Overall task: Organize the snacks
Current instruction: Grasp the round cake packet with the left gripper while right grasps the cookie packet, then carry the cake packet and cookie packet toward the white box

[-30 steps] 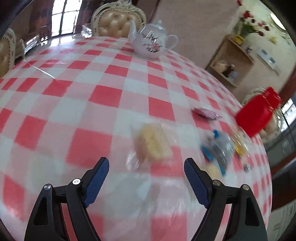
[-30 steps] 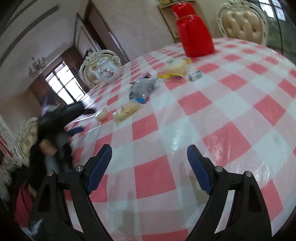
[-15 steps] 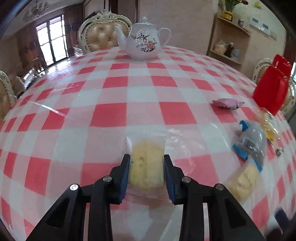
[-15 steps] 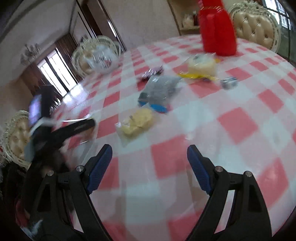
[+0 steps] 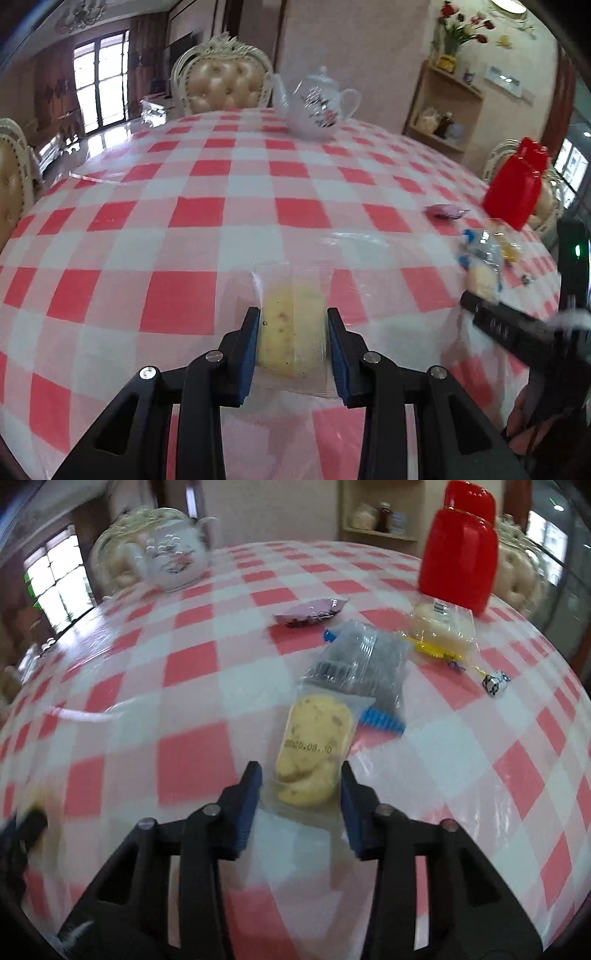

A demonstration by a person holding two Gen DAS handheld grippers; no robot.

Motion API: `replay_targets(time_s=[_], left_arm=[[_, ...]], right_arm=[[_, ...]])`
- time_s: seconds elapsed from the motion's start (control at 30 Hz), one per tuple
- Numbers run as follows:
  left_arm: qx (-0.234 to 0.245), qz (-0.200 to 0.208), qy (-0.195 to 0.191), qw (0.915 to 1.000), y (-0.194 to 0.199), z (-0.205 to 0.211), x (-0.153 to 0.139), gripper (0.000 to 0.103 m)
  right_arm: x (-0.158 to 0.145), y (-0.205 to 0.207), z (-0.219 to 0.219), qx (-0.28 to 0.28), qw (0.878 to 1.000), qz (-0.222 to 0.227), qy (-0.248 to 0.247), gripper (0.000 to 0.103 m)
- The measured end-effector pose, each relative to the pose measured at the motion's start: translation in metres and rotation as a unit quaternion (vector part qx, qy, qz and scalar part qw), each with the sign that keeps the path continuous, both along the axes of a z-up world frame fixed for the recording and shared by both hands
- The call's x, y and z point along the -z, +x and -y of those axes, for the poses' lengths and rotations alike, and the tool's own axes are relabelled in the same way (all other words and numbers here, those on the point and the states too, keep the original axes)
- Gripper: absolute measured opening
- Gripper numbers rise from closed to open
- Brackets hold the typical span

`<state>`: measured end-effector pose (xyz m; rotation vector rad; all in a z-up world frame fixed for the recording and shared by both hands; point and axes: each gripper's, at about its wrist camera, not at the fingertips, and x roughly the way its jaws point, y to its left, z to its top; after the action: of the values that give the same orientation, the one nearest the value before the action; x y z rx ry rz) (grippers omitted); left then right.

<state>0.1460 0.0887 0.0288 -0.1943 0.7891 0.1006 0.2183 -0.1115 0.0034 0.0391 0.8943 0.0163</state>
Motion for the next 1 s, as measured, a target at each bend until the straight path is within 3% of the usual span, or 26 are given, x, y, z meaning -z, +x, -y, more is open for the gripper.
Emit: replay_targets(time_s=[0.17,0.3,0.53,1.0], left_arm=[[0.036,0.005,-0.014,0.9993,-0.013,0.01,-0.006,0.036],[0.052,0.003,-0.015,0.9985,-0.027,0.018,-0.005,0.036],[0.061,-0.002,-0.005,0.9981,-0.059,0.031,0.001,0.036],[0.031,0.027,0.017,0.999,-0.151,0.041,-0.01,0.036]], right_arm=[[-0.011,-0.063,0.027,-0.071,0.996,0.029,0.052,0.039],[-0.017,-0.098,0.047,-0.071,0.994,0.049,0.07,0.039],[-0.022,-0.124,0.051,-0.085,0.99,0.052,0.097,0.039],[-0.033,-0.185,0.024,-0.139,0.98,0.071,0.126,0.039]])
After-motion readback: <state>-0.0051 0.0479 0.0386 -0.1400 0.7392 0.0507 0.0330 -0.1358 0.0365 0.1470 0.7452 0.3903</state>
